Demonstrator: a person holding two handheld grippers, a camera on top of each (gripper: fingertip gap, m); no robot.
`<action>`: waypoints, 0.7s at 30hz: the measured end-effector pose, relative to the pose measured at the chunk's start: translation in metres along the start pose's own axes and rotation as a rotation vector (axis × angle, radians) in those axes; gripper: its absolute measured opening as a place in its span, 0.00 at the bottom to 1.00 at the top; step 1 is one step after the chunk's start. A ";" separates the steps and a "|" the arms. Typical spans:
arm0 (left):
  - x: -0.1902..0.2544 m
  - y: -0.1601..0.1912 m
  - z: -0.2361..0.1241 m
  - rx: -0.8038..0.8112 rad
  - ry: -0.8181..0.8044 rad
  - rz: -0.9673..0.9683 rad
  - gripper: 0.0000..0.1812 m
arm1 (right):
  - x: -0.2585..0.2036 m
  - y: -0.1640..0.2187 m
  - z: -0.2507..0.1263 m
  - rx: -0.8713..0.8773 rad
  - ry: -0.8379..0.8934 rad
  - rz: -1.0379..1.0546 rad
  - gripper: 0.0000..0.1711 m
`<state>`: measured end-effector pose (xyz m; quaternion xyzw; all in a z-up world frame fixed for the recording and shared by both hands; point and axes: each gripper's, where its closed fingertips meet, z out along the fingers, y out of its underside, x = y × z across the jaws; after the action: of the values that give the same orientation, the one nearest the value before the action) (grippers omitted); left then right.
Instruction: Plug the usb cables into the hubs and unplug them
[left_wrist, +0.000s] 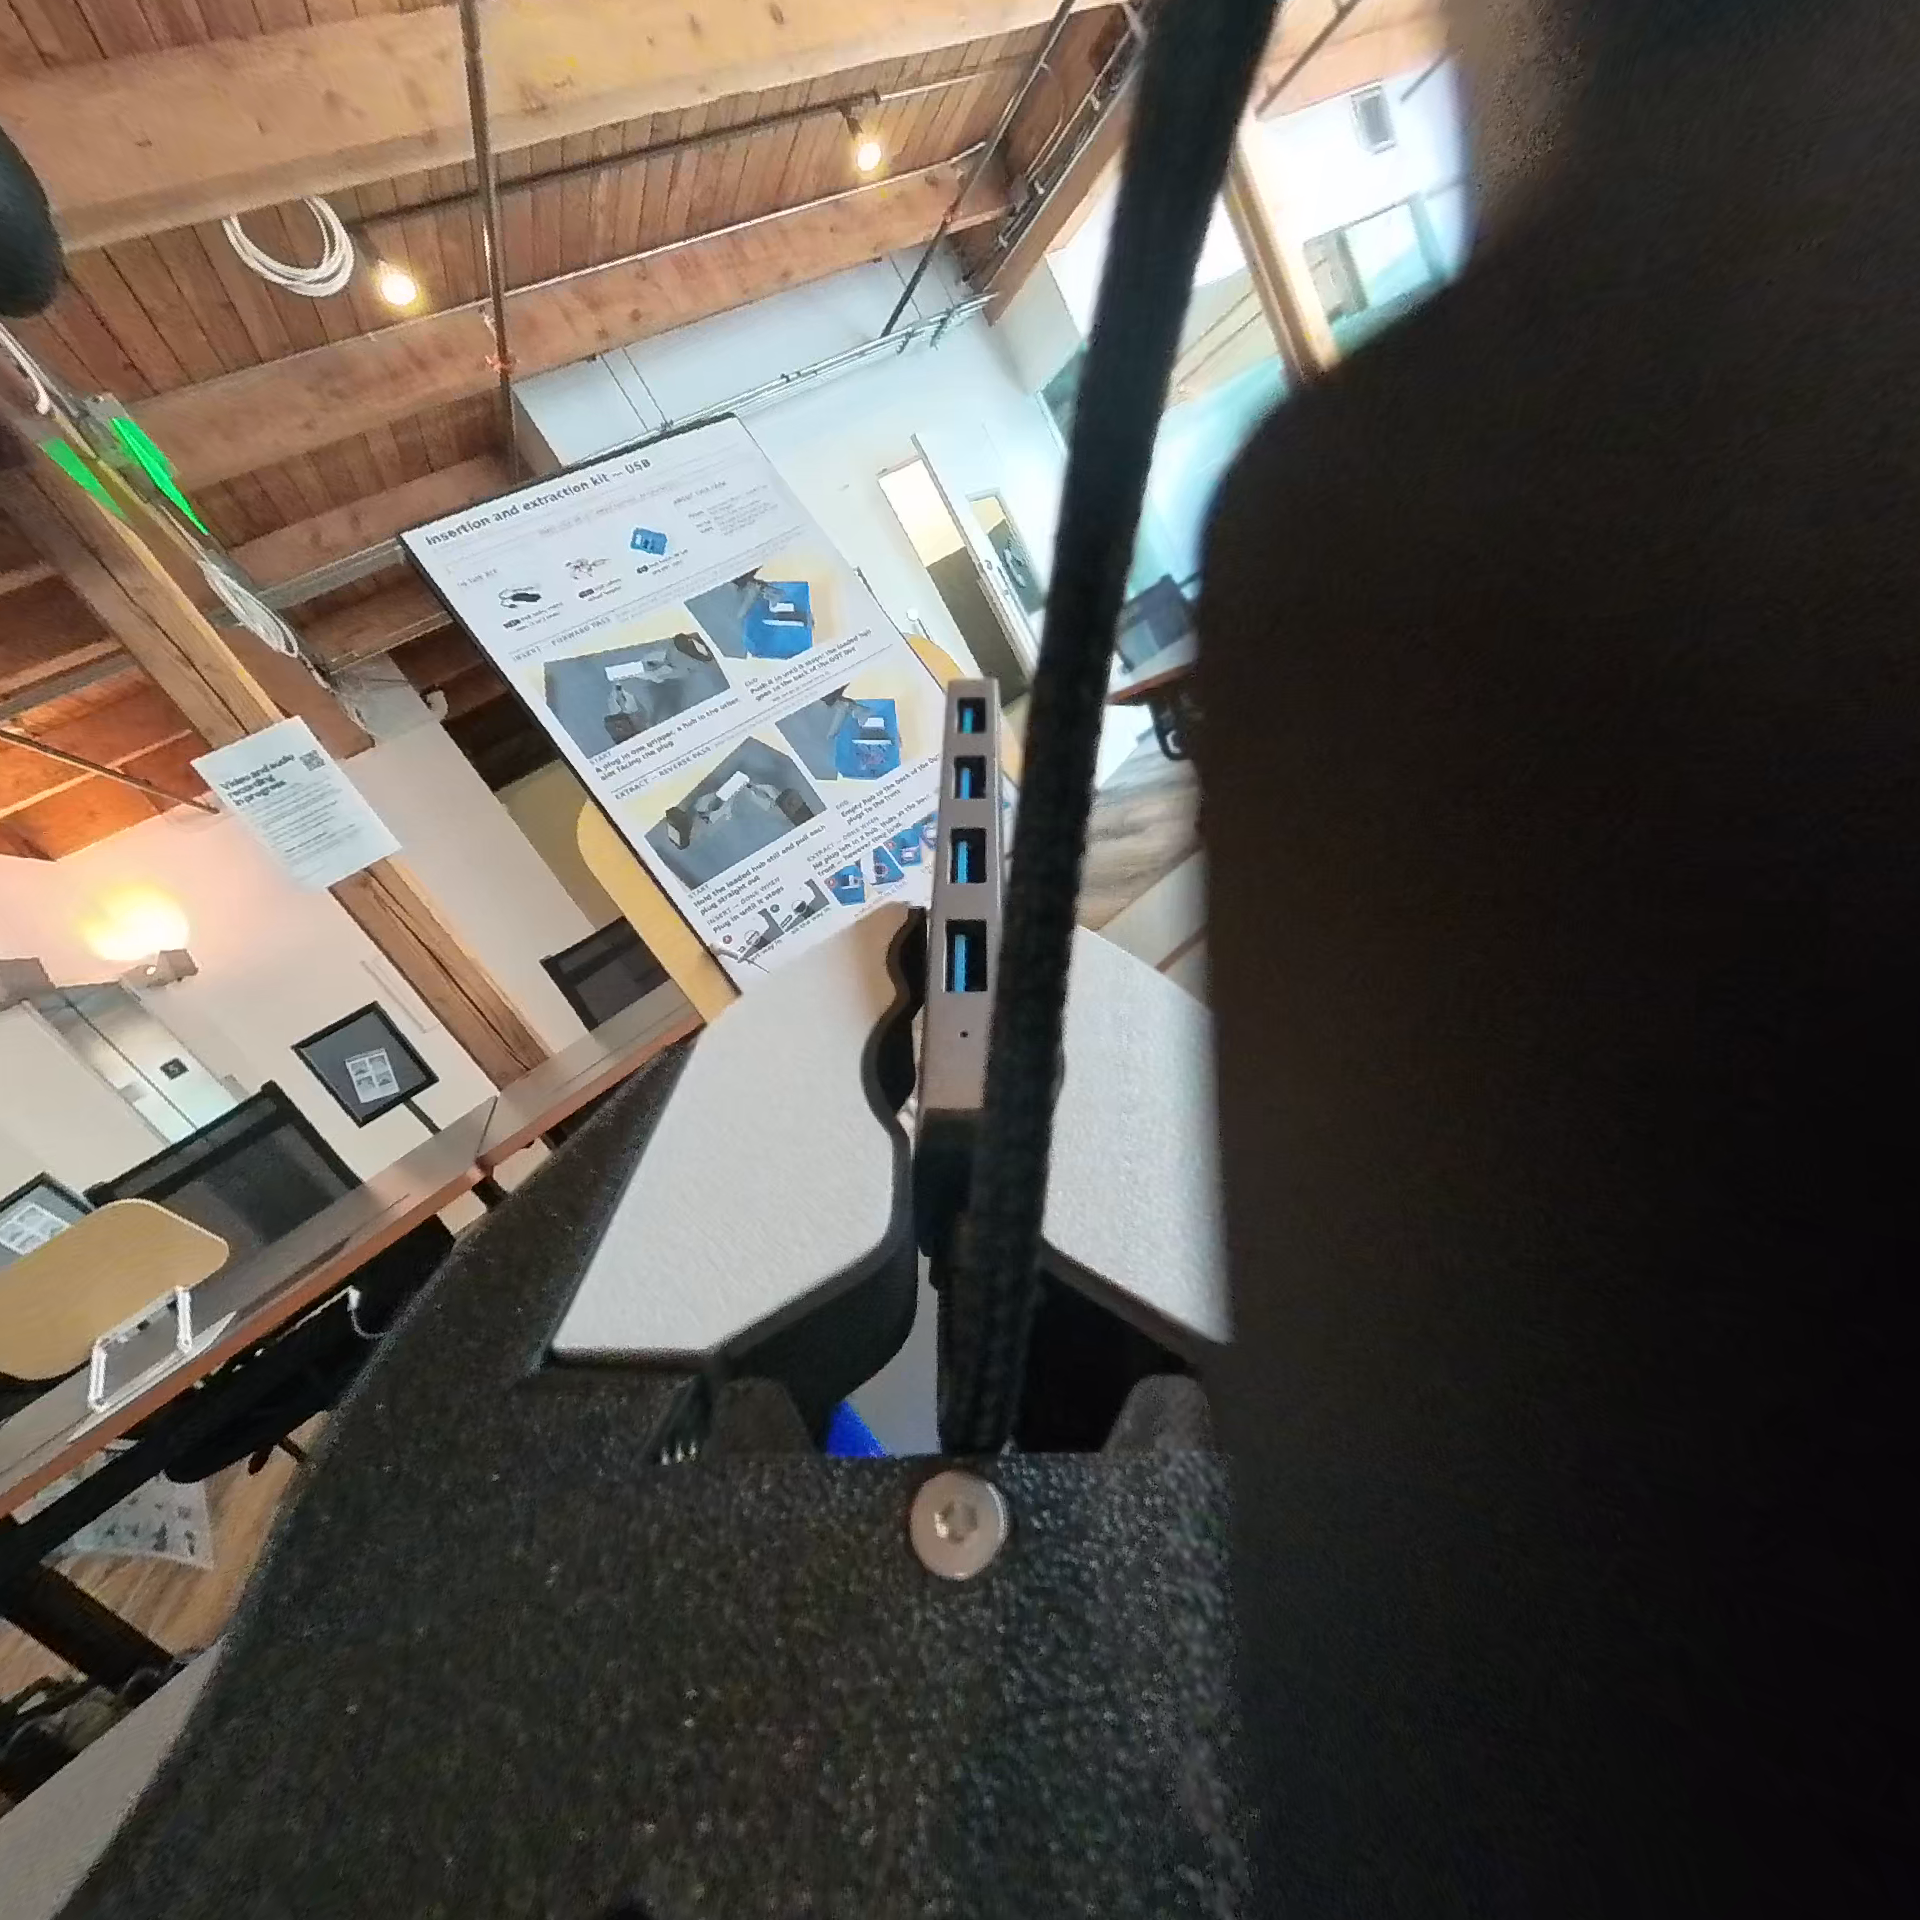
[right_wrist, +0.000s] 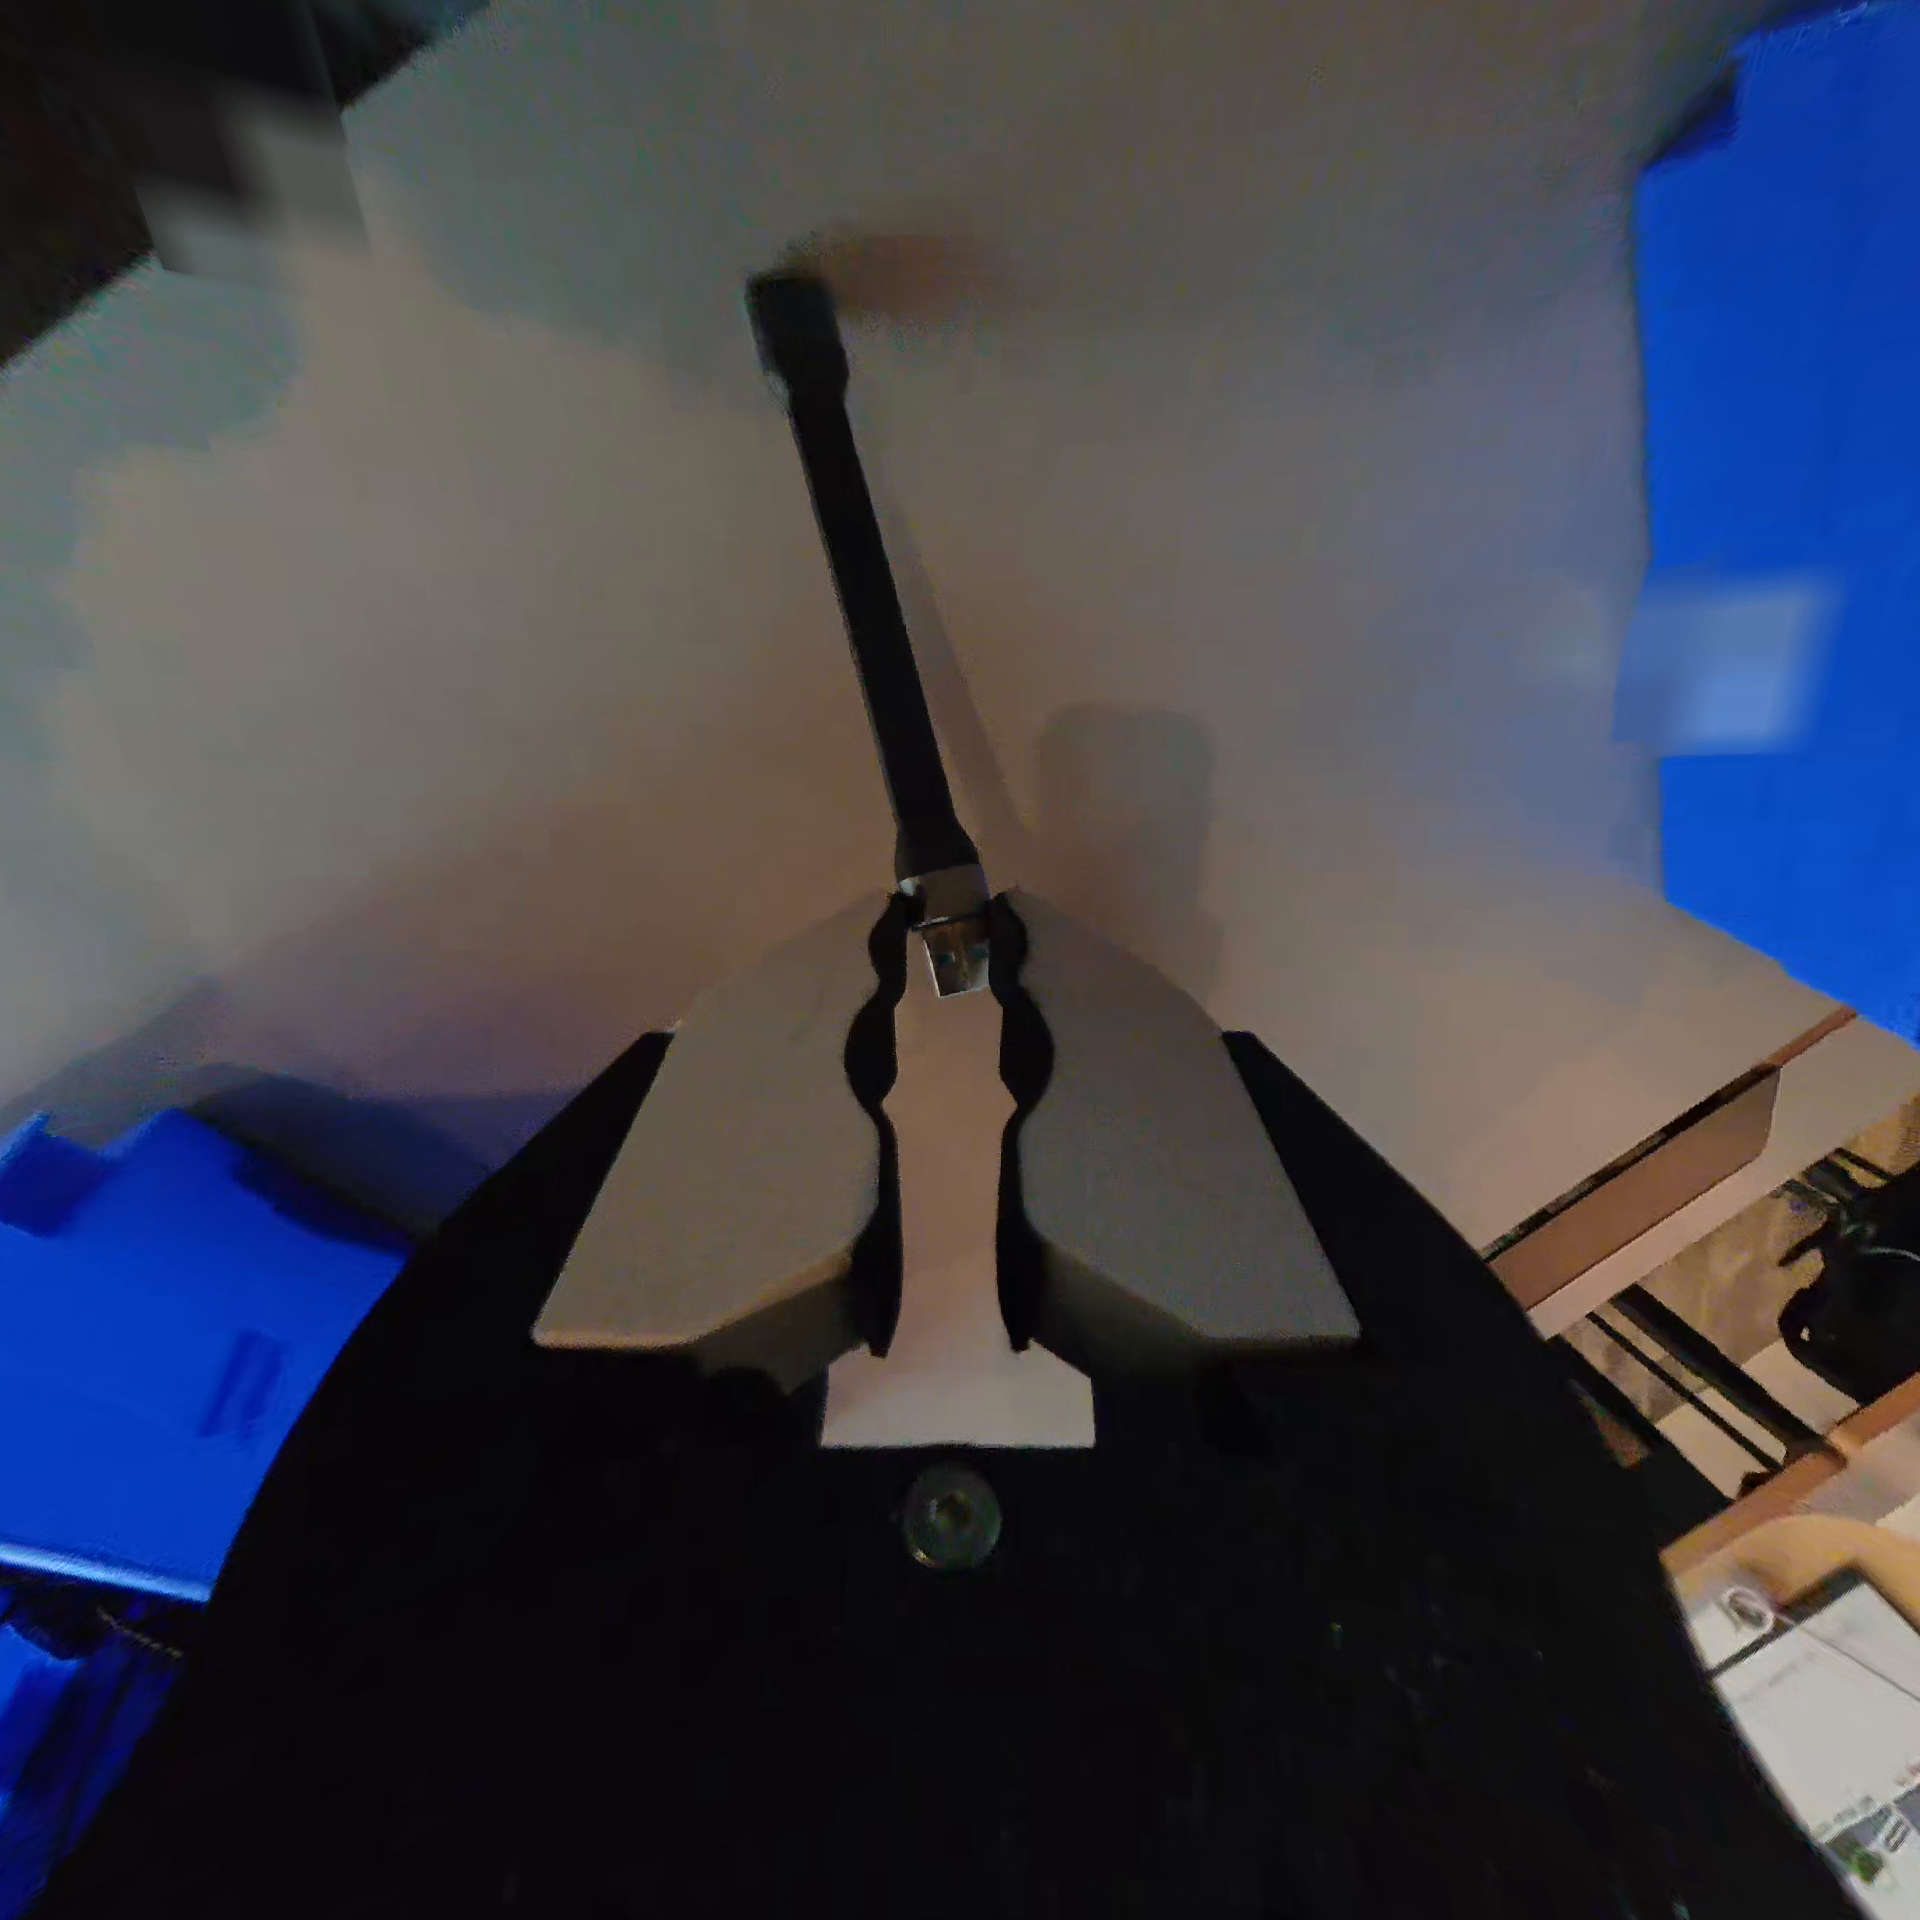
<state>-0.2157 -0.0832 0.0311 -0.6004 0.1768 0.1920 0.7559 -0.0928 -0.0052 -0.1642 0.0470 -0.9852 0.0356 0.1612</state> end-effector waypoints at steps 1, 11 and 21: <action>0.001 0.000 0.001 0.000 0.003 -0.001 0.07 | -0.001 0.004 0.005 -0.020 -0.007 -0.010 0.09; 0.005 0.000 0.003 -0.007 0.015 0.007 0.07 | 0.024 0.037 -0.007 -0.034 0.157 0.829 0.21; 0.008 -0.008 0.002 0.010 0.017 0.018 0.07 | -0.012 -0.006 0.034 0.289 0.361 1.621 0.22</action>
<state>-0.2042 -0.0822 0.0342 -0.5968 0.1893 0.1928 0.7555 -0.0915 -0.0127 -0.1997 -0.6612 -0.6588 0.2729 0.2330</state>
